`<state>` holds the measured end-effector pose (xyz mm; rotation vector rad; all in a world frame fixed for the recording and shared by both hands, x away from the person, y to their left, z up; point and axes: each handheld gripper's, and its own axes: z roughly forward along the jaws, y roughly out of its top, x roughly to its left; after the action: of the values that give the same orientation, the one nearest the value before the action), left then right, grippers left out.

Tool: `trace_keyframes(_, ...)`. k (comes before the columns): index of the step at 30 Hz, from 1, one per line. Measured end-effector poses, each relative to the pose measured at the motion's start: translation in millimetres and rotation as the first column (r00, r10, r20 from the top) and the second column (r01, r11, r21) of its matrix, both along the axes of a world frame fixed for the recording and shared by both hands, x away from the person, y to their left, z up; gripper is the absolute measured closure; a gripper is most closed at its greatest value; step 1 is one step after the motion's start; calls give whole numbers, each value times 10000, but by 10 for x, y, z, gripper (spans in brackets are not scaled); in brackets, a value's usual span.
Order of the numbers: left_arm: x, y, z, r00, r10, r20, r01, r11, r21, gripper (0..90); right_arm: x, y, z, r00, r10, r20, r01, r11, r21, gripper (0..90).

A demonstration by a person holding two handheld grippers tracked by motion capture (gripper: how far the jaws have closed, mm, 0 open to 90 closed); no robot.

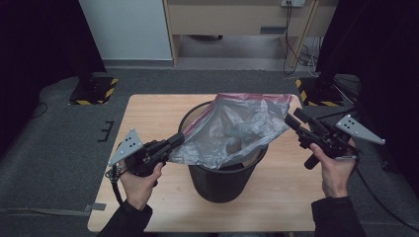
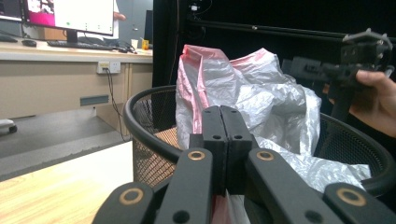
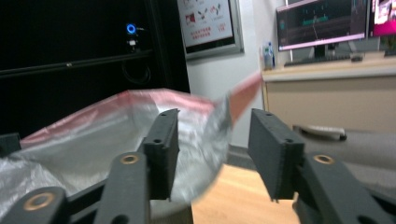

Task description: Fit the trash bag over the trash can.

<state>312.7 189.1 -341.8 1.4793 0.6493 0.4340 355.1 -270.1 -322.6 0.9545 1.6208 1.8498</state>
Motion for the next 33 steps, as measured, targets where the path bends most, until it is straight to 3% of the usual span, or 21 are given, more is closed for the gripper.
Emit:
trace_keyframes(7, -58, -80, 21, 9989, -146, 453, 122, 9985, 532, 896, -44, 188, 262, 9962, 357, 791, -310, 9978, -591, 435)
trace_keyframes(13, -101, -122, 36, 9979, -216, 610, 180, 9980, 602, 896, -14, 434, 297, 9921, 948, 819, -858, 9905, -1078, 428)
trace_keyframes(17, -137, -86, 99, 9956, 153, 928, -200, 9985, 500, 897, 24, 524, 237, 9939, 1031, 384, -965, 9844, -1474, 442)
trace_keyframes(20, -143, 5, 186, 9890, 566, 1367, -634, 9970, 453, 898, 76, 528, 139, 9962, 874, -1, -861, 9811, -1734, 450)
trace_keyframes(24, -126, 136, 218, 9847, 1124, 1335, -1163, 9930, 219, 898, 158, 510, -33, 9957, 696, -613, -798, 9800, -1825, 454)
trace_keyframes(26, -103, 138, 175, 9873, 1098, 1152, -1131, 9933, 231, 897, 192, 510, -102, 9944, 665, -821, -802, 9810, -1769, 466)
trace_keyframes(29, -78, 62, 107, 9936, 654, 926, -675, 9975, 192, 897, 228, 510, -167, 9939, 569, -948, -733, 9810, -1799, 485)
trace_keyframes(33, -112, -62, 78, 9939, 53, 1103, -112, 9985, 528, 897, 245, 504, -171, 9938, 551, -965, -716, 9816, -1772, 486)
